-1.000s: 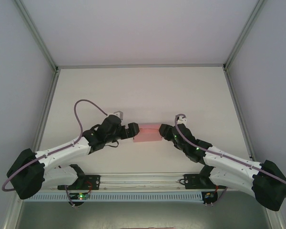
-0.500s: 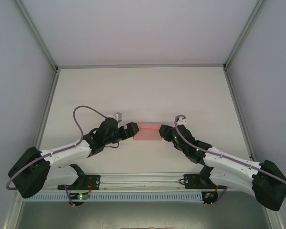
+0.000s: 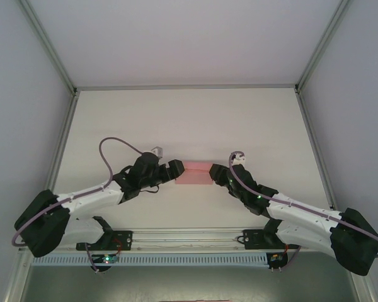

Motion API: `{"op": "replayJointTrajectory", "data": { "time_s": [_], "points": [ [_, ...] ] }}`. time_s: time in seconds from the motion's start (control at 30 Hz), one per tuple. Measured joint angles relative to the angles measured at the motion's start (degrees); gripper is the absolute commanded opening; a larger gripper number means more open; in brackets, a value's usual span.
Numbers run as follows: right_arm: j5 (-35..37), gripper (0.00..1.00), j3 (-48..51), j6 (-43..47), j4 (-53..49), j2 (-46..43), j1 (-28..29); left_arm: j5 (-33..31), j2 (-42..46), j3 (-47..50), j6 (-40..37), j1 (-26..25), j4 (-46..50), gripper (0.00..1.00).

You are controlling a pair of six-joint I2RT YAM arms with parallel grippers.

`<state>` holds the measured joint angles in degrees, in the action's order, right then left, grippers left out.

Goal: Assemble paper box

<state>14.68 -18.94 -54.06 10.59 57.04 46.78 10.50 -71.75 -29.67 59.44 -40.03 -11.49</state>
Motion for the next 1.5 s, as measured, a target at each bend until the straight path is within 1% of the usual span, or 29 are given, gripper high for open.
{"op": "replayJointTrajectory", "data": {
  "time_s": [0.07, 0.1, 0.13, 0.2, 0.23, 0.27, 0.33, 0.4, 0.5, 0.53, 0.6, 0.63, 0.67, 0.7, 0.73, 0.77, 0.8, 0.9, 1.0, 1.07, 1.13, 1.27, 1.37, 1.43, 1.5],
  "points": [
    [0.02, 0.35, 0.0, -0.02, 0.31, 0.28, 0.0, 0.0, -0.61, 0.04, 0.7, 0.04, -1.95, 0.65],
    [0.02, 0.35, 0.11, -0.02, 0.48, 0.28, 0.0, 0.0, -0.87, 0.37, 1.07, 0.04, -3.26, 0.61],
    [0.02, 0.35, 0.28, -0.04, 0.76, 0.28, 0.0, 0.04, -1.09, 0.87, 1.42, 0.04, -4.9, 0.57],
    [0.15, 0.35, 0.61, -0.04, 1.2, 0.28, 0.26, 0.02, -1.73, 2.67, 2.38, 0.04, -8.98, 0.55],
    [0.24, 0.34, 0.76, -0.04, 1.4, 0.26, 0.26, 0.04, -2.16, 3.76, 2.71, 0.04, -11.41, 0.52],
    [0.26, 0.34, 0.87, -0.04, 1.53, 0.22, 0.26, 0.02, -2.58, 4.7, 3.02, 0.11, -13.62, 0.5],
    [0.44, 0.34, 1.11, -0.04, 1.68, 0.09, 0.26, 0.0, -3.56, 5.95, 3.39, 0.31, -17.0, 0.41],
    [0.68, 0.34, 1.29, -0.04, 1.73, 0.0, 0.26, -0.04, -4.57, 6.49, 3.61, 0.37, -19.26, 0.38],
    [1.09, 0.34, 1.49, -0.04, 1.99, 0.0, 0.26, -0.26, -6.12, 6.69, 3.8, 0.39, -21.88, 0.23],
    [1.27, 0.34, 1.49, -0.04, 1.99, 0.0, 0.26, -0.42, -6.54, 6.75, 3.96, 0.39, -22.58, 0.21],
    [1.4, 0.34, 1.49, -0.04, 1.99, 0.0, 0.26, -0.46, -6.82, 6.91, 4.11, 0.39, -23.41, 0.21],
    [1.44, 0.34, 1.49, -0.04, 1.99, 0.0, 0.26, -0.44, -6.8, 6.95, 4.11, 0.39, -23.54, 0.23],
    [1.49, 0.34, 1.49, -0.04, 1.99, 0.0, 0.26, -0.44, -6.73, 6.95, 4.09, 0.39, -23.54, 0.29],
    [1.51, 0.34, 1.49, -0.04, 1.99, -0.02, 0.26, -0.44, -6.54, 6.95, 4.04, 0.39, -23.5, 0.39],
    [1.49, 0.34, 1.49, -0.02, 1.97, -0.07, 0.26, -0.42, -6.19, 6.91, 4.0, 0.39, -23.02, 0.47],
    [1.51, 0.34, 1.49, -0.02, 1.95, -0.15, 0.26, -0.26, -5.57, 6.64, 3.98, 0.39, -21.84, 0.53],
    [1.51, 0.34, 1.49, -0.02, 1.92, -0.17, 0.26, -0.07, -4.68, 6.1, 3.72, 0.39, -19.71, 0.57],
    [1.49, 0.34, 1.49, -0.02, 1.6, -0.44, 0.26, -0.28, -1.33, 4.17, 2.4, 0.35, -11.17, 0.64],
    [1.49, 0.34, 1.51, -0.02, 1.2, -0.79, 0.26, -2.14, 2.56, 2.12, 0.81, 0.35, -3.26, 0.7],
    [1.49, 0.34, 1.64, -0.02, 1.05, -1.07, 0.26, -3.3, 4.44, 0.81, -0.13, 0.42, -0.22, 0.71],
    [1.49, 0.34, 1.86, -0.04, 1.05, -1.38, 0.26, -3.69, 5.14, -0.24, -0.74, 0.68, 0.83, 0.71],
    [1.49, 0.34, 1.88, -0.02, 0.87, -1.53, 0.26, -2.25, 1.79, -1.22, -0.96, 1.92, 0.44, 0.69],
    [1.46, 0.34, 1.88, -0.02, 0.79, -1.64, 0.26, -0.33, -3.04, -2.01, -0.96, 2.25, -0.44, 0.58],
    [1.46, 0.34, 1.9, -0.02, 0.57, -1.84, 0.26, 0.39, -4.48, -2.93, -1.01, 2.54, -2.23, 0.5],
    [1.46, 0.34, 2.05, -0.04, 0.63, -1.95, 0.26, 1.01, -5.62, -3.13, -0.72, 2.78, -3.93, 0.44]
  ]
}}
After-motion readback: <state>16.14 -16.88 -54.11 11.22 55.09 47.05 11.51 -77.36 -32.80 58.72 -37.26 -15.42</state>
